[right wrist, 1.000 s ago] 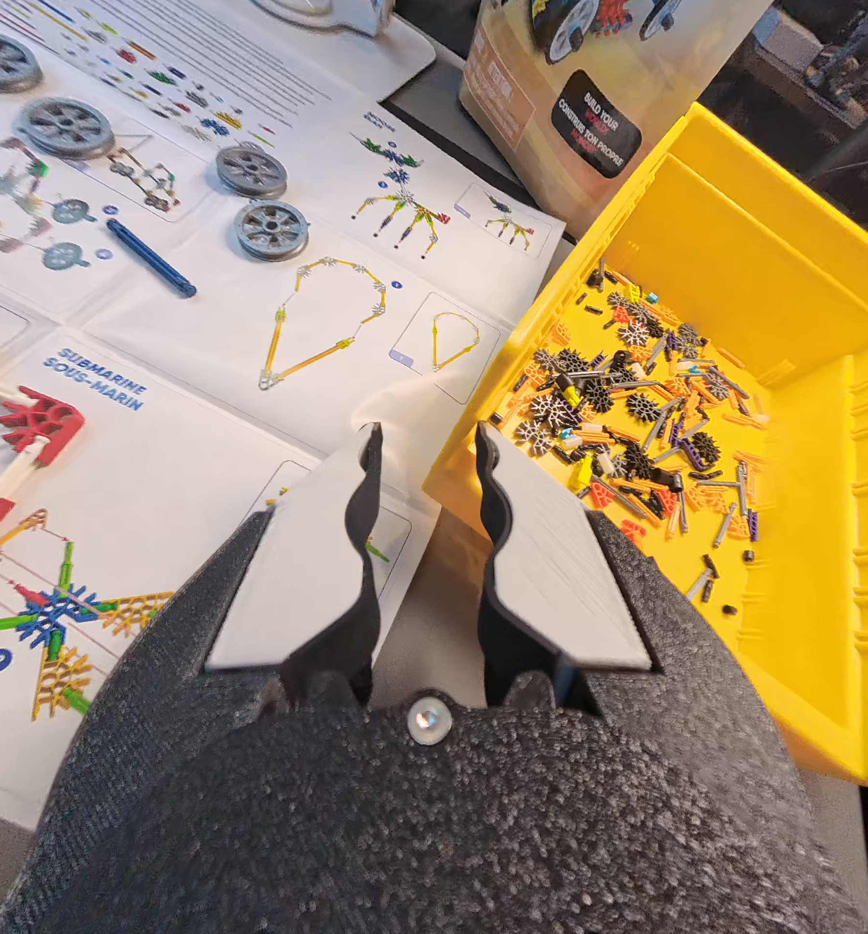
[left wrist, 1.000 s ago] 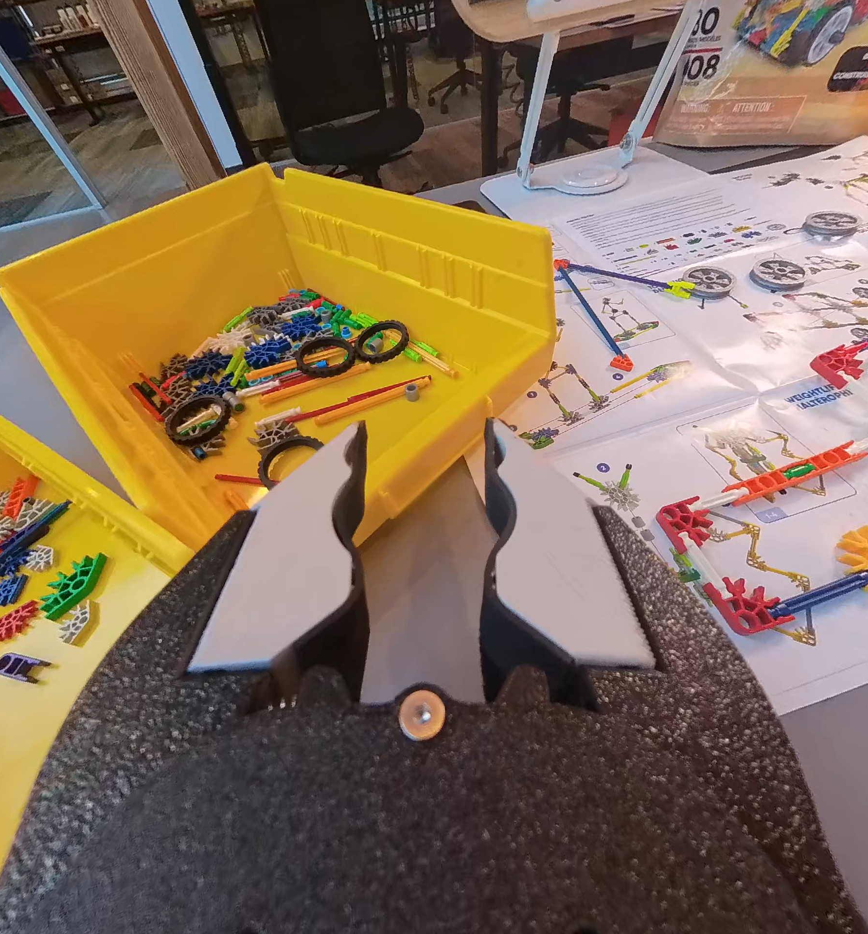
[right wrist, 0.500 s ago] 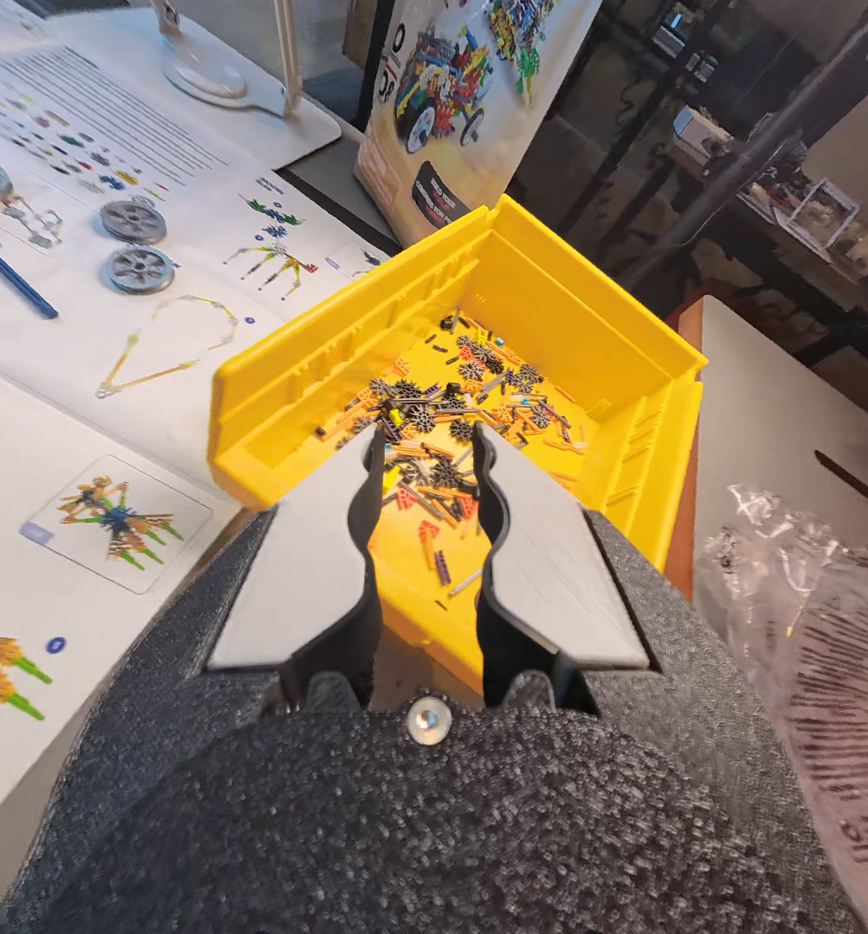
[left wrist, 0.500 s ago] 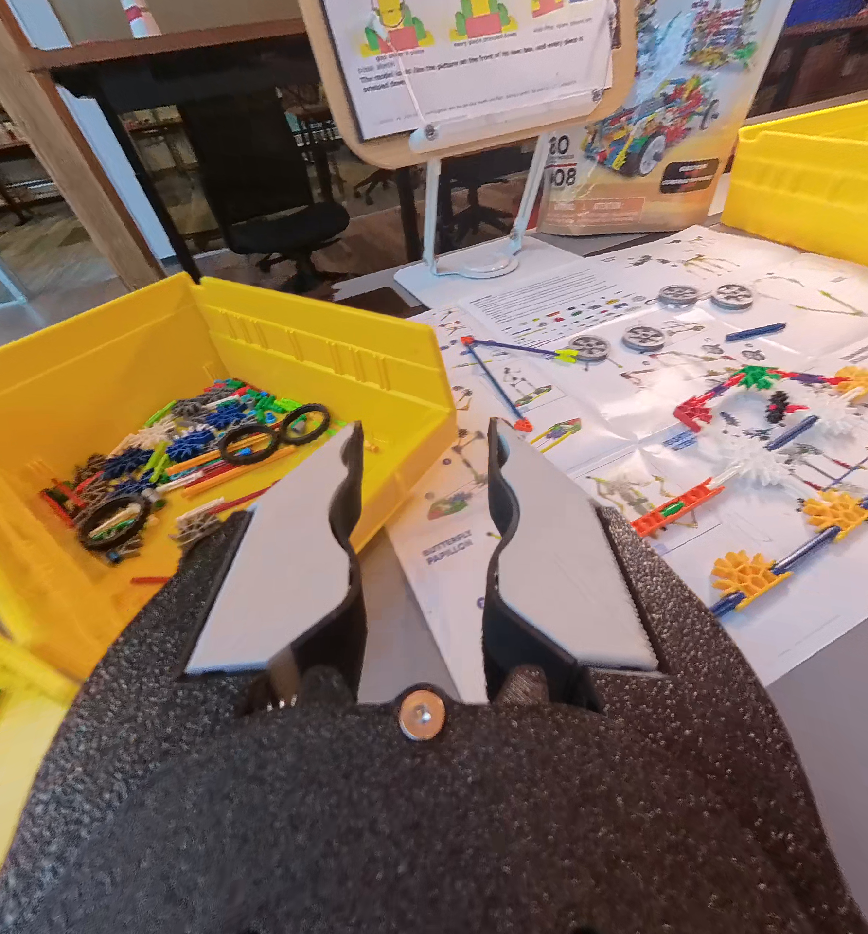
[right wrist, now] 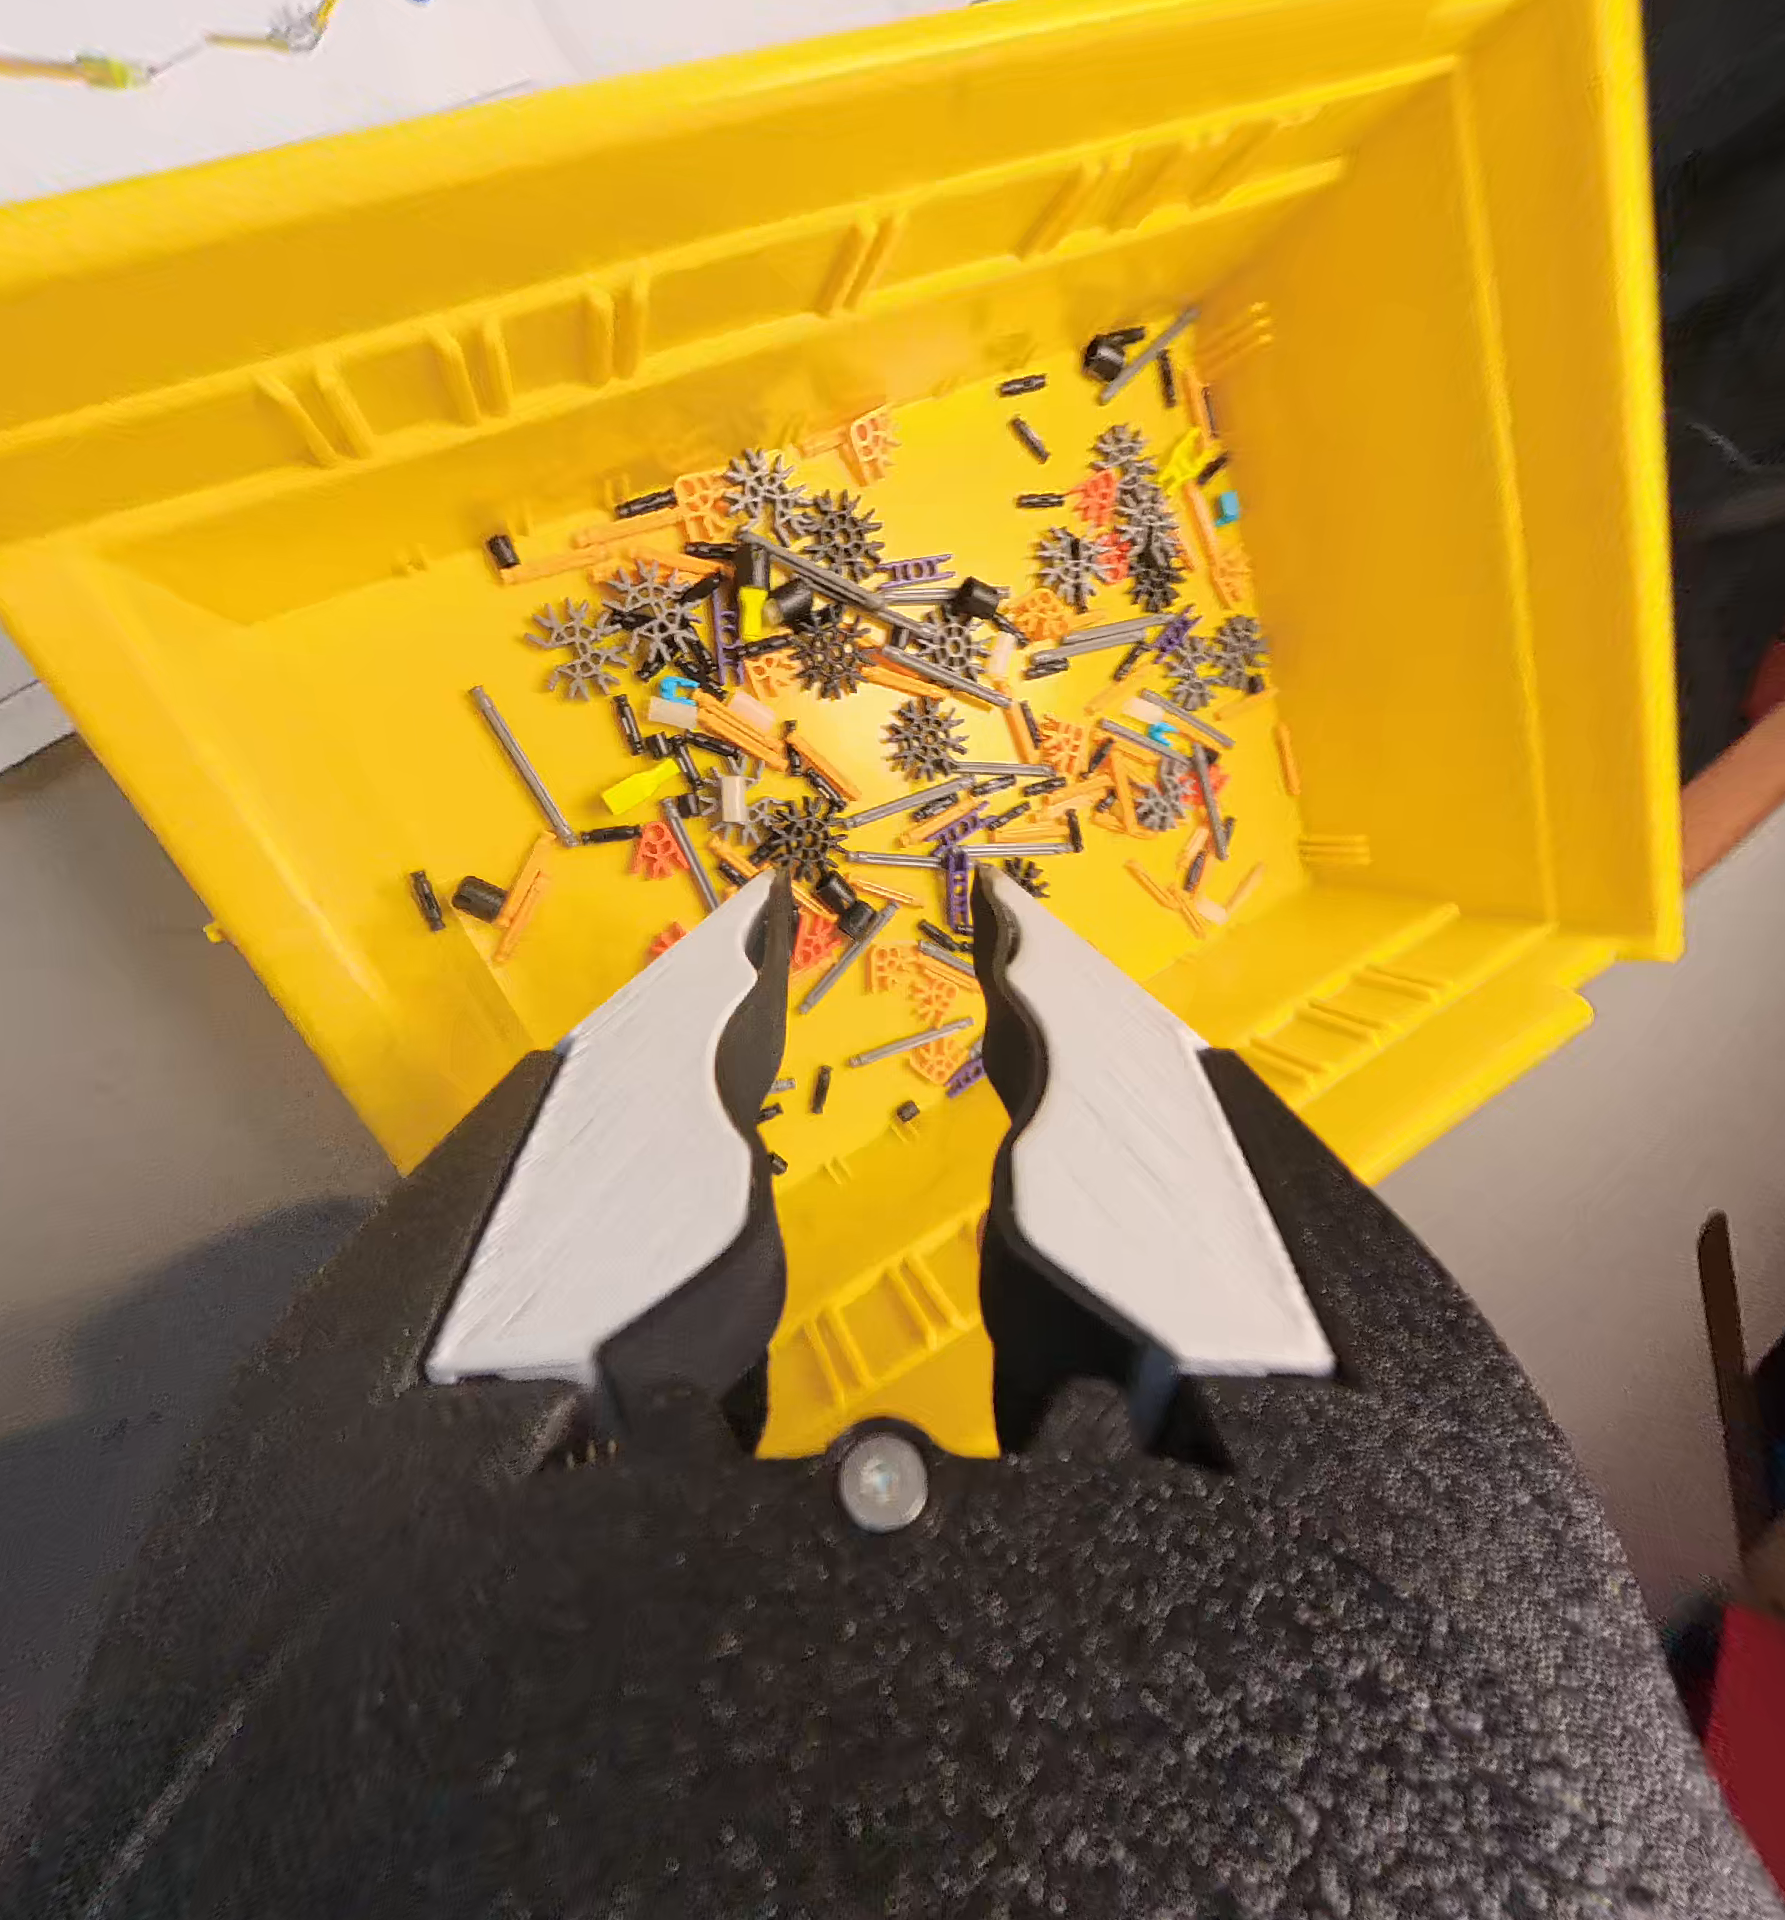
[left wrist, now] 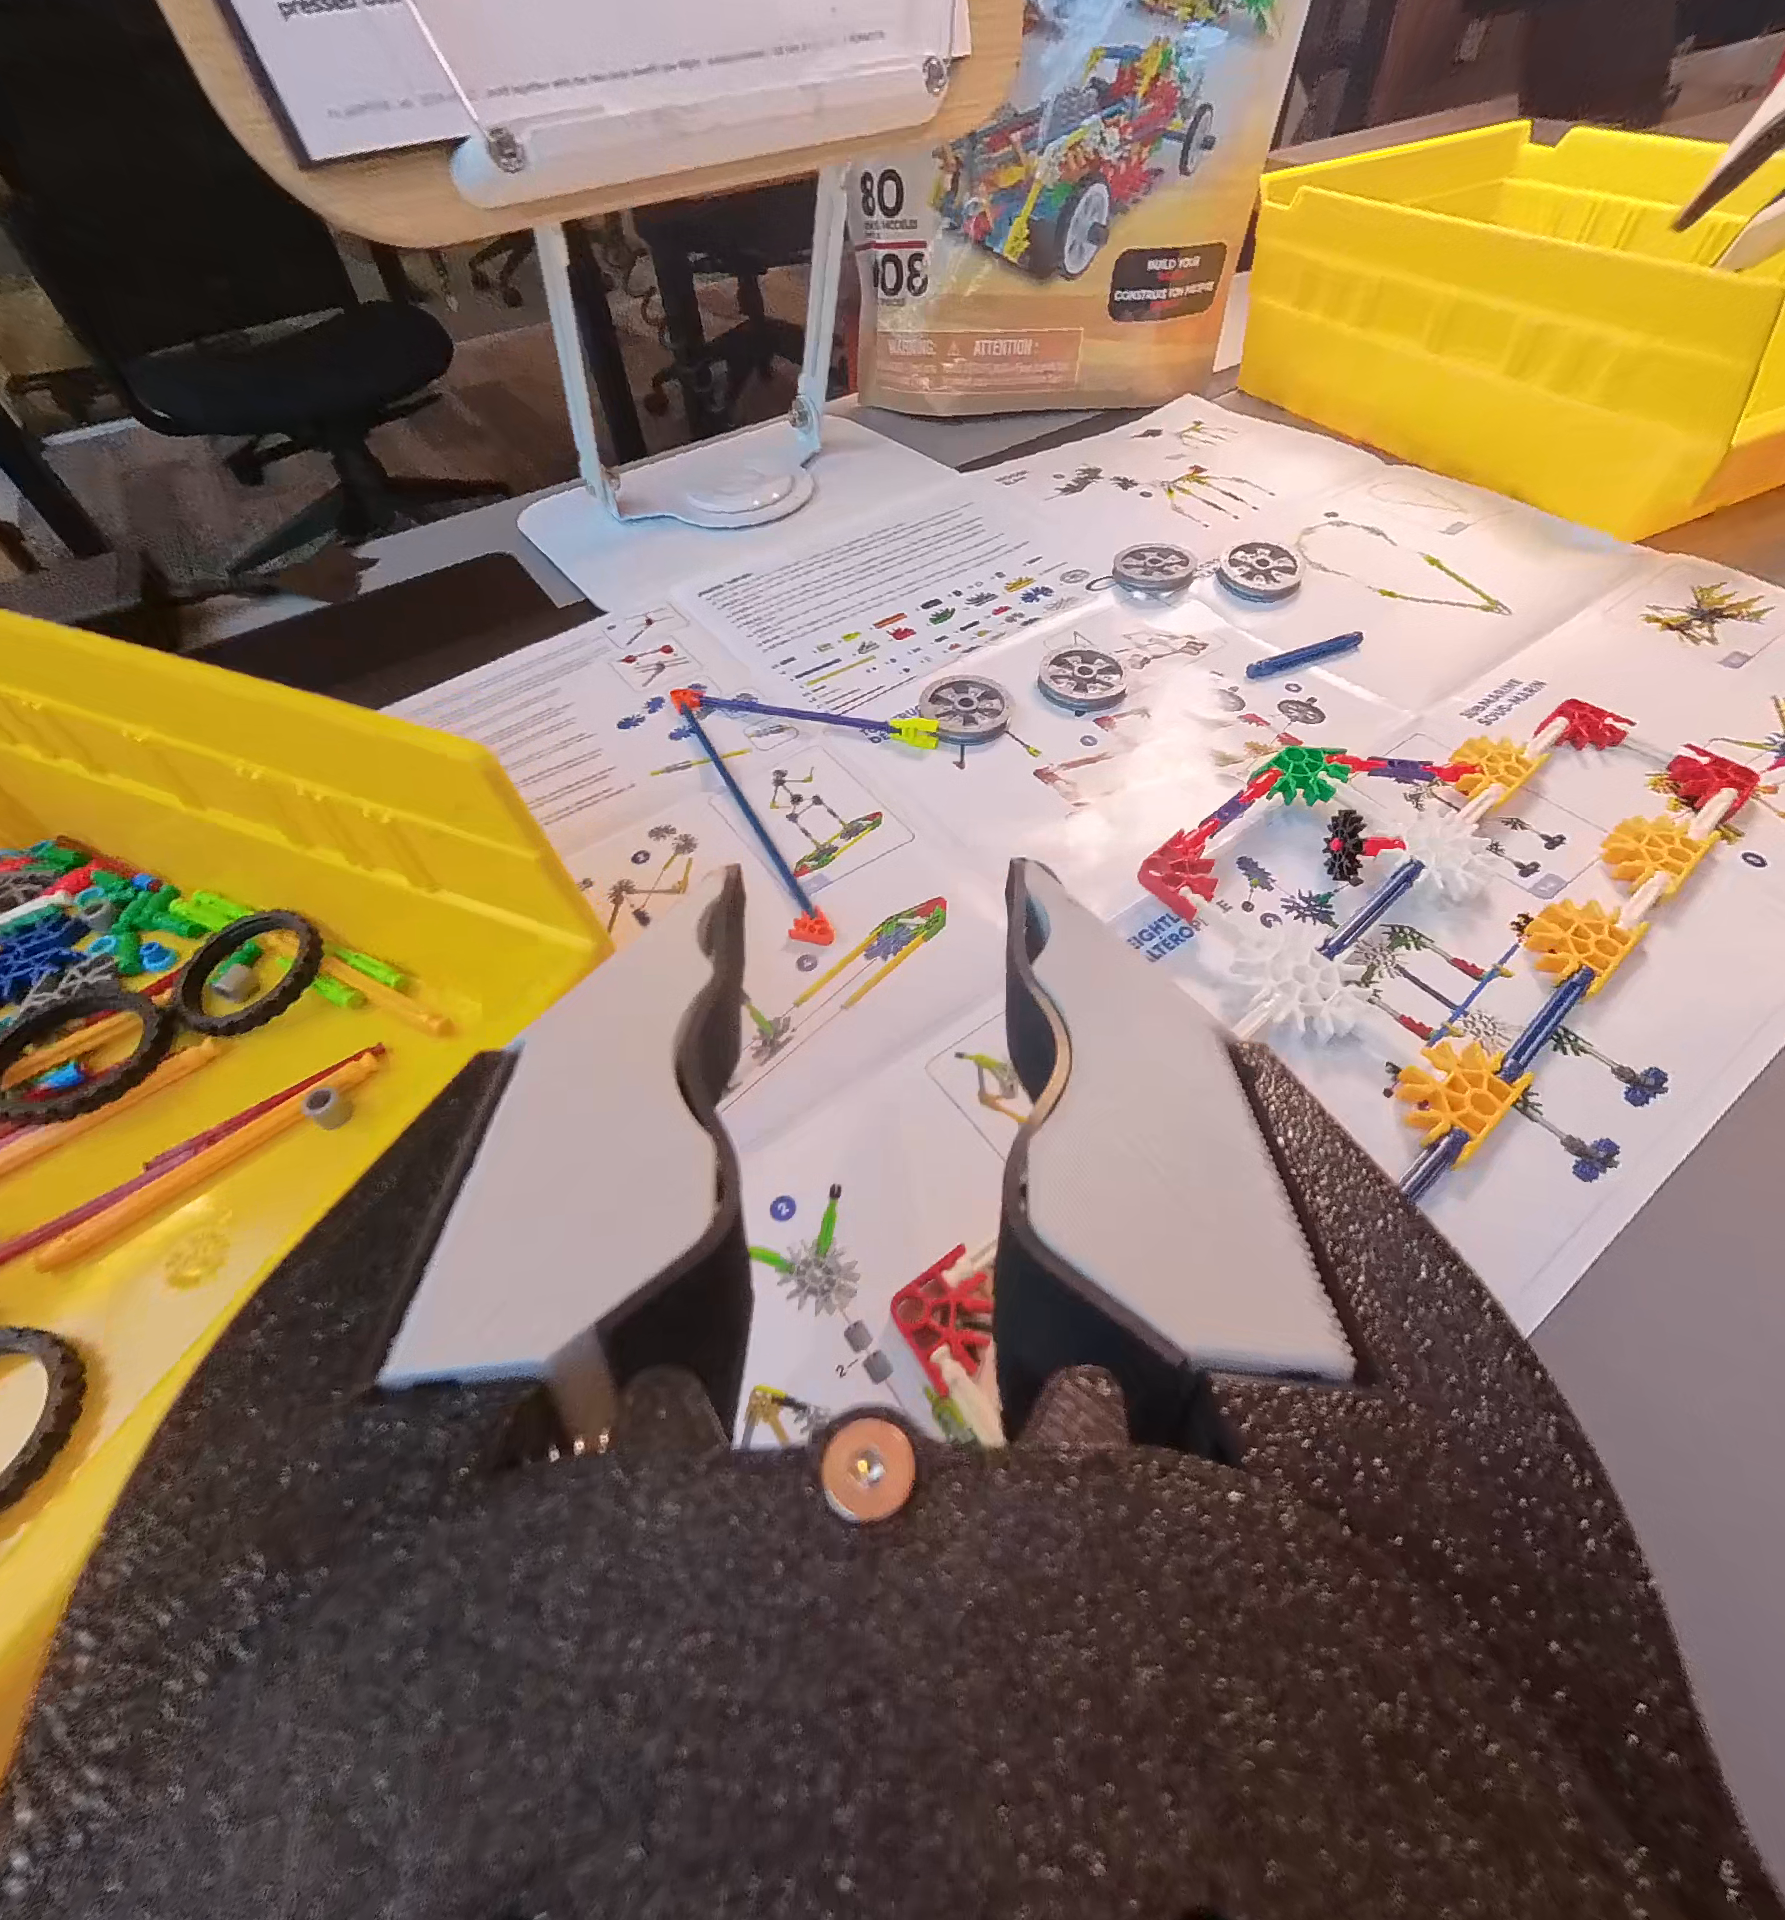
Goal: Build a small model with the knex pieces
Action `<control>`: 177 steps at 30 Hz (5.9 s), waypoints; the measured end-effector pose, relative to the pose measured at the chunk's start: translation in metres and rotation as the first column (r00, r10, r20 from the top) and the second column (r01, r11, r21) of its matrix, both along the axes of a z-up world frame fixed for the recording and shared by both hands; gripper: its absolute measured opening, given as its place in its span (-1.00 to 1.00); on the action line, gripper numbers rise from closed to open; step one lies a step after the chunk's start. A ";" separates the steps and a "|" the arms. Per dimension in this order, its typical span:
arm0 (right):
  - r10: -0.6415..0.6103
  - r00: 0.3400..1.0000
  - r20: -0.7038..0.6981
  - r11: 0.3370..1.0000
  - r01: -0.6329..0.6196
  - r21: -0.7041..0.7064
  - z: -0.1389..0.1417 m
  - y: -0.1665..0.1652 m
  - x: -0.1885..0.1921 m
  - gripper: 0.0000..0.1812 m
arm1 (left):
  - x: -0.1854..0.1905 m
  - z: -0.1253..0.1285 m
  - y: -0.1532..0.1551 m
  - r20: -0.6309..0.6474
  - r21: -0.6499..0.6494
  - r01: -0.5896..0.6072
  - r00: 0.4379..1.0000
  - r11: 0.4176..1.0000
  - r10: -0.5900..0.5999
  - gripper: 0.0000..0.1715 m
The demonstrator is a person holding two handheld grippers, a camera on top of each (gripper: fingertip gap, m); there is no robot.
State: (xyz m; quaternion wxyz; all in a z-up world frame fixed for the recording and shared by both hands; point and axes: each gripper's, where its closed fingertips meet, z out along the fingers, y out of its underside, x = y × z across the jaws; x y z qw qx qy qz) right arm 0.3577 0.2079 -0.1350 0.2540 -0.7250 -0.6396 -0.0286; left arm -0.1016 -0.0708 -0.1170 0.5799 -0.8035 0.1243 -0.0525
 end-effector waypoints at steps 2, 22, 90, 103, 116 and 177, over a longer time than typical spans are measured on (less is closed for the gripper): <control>0.076 0.996 0.047 0.993 -0.071 -0.092 -0.019 -0.005 -0.013 -0.62 | 0.009 0.002 0.005 -0.040 -0.011 0.013 0.999 1.000 -0.014 -0.44; 0.201 0.979 -0.008 0.972 -0.201 -0.119 -0.015 0.038 -0.026 -0.64 | 0.048 -0.022 0.047 -0.136 -0.139 0.045 0.989 0.989 -0.064 -0.46; -0.208 0.950 -0.234 0.940 0.129 -0.315 -0.077 -0.157 -0.089 -0.26 | -0.045 -0.093 -0.016 -0.104 -0.489 0.237 0.940 0.840 -0.326 -0.72; -0.200 0.915 -0.350 0.971 0.139 -0.192 -0.044 -0.158 -0.109 -0.28 | -0.050 -0.090 -0.007 -0.120 -0.393 0.241 0.943 0.887 -0.309 -0.78; 0.019 0.648 -0.762 1.000 0.006 0.030 0.021 -0.179 -0.251 -0.23 | -0.081 -0.024 -0.015 -0.171 -0.081 0.102 0.979 0.992 -0.114 -0.67; 0.090 0.678 -0.729 0.991 0.013 0.135 -0.012 -0.175 -0.252 -0.51 | -0.137 -0.068 -0.018 -0.684 -0.261 -0.268 0.729 0.927 0.019 -0.63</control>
